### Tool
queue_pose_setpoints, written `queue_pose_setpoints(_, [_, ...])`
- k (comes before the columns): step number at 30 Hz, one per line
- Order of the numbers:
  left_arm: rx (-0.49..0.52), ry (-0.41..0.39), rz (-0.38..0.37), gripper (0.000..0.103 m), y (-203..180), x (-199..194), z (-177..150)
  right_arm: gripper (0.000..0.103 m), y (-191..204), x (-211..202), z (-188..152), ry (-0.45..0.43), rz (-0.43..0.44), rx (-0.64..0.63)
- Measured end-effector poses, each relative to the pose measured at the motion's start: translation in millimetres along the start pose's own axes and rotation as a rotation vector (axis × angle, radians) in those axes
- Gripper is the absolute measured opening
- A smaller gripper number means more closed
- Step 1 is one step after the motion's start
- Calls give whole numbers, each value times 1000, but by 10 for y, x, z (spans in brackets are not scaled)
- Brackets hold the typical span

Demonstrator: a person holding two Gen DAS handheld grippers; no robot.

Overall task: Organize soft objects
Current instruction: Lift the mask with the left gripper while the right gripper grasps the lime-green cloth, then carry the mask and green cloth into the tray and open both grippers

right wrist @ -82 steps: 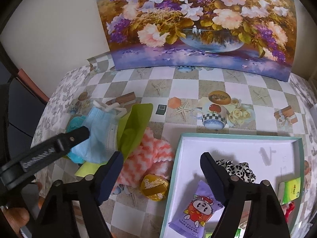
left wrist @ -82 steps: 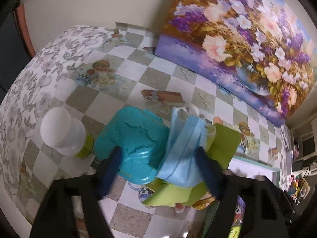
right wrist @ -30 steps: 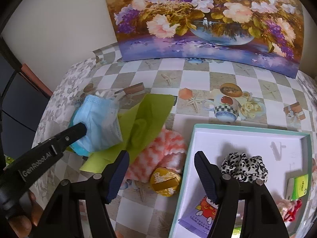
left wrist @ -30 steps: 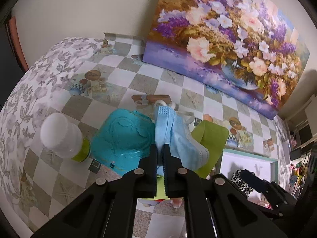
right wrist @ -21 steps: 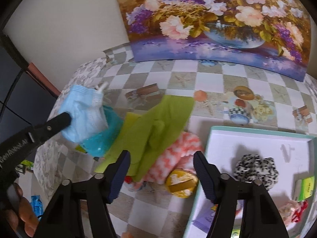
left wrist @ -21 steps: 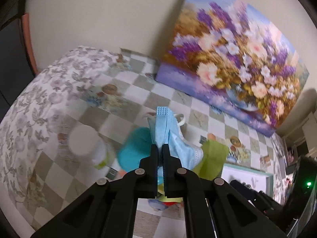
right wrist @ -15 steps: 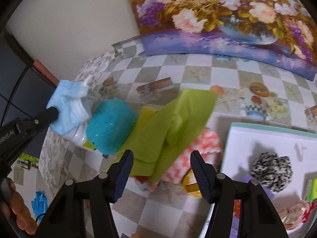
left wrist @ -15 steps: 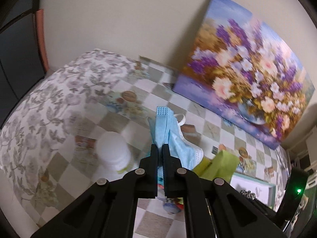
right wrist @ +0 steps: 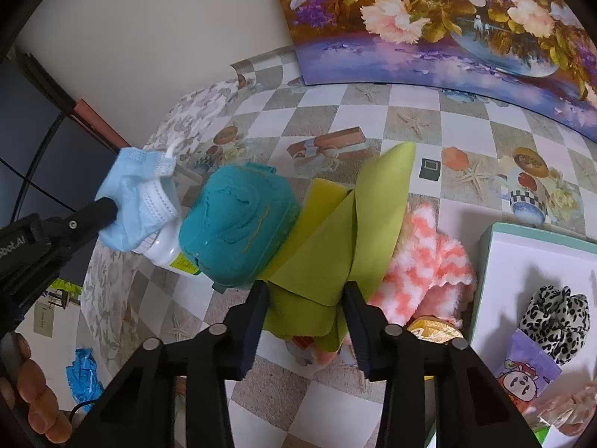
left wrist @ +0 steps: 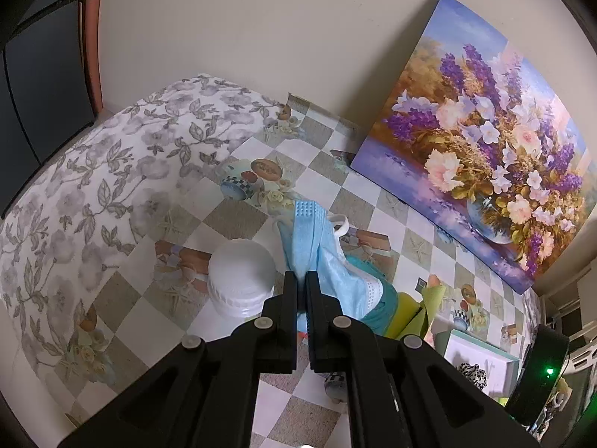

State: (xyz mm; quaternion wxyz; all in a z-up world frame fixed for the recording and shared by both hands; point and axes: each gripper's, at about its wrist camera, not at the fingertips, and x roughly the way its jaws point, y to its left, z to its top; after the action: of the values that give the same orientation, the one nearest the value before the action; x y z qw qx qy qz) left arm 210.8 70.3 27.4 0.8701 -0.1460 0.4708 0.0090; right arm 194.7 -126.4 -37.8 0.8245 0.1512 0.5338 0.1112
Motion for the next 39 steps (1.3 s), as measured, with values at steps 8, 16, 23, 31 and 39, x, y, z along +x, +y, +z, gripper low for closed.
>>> queue_pose_setpoints(8, [2,0,0,4,-12,3,3,16,-7,-76,16,-25,18,-4])
queue_pose_setpoints(16, [3,-1,-6,4,-33,-16,7,7,-25,-194,31,-52,19,-13])
queue_pose_setpoints(23, [0,-26,-10,4,-42,-113,19,7,-12,-472,74,-116,24,-20])
queue_pose_setpoints(31, [20,-67,-23,4,-113,-272,11,7,-37,-898,107,-212,15,-25])
queue_pose_setpoints(39, [50,-82,-40,4,-300,-361,-37,7,-250,-1274,95,-284,-42,14])
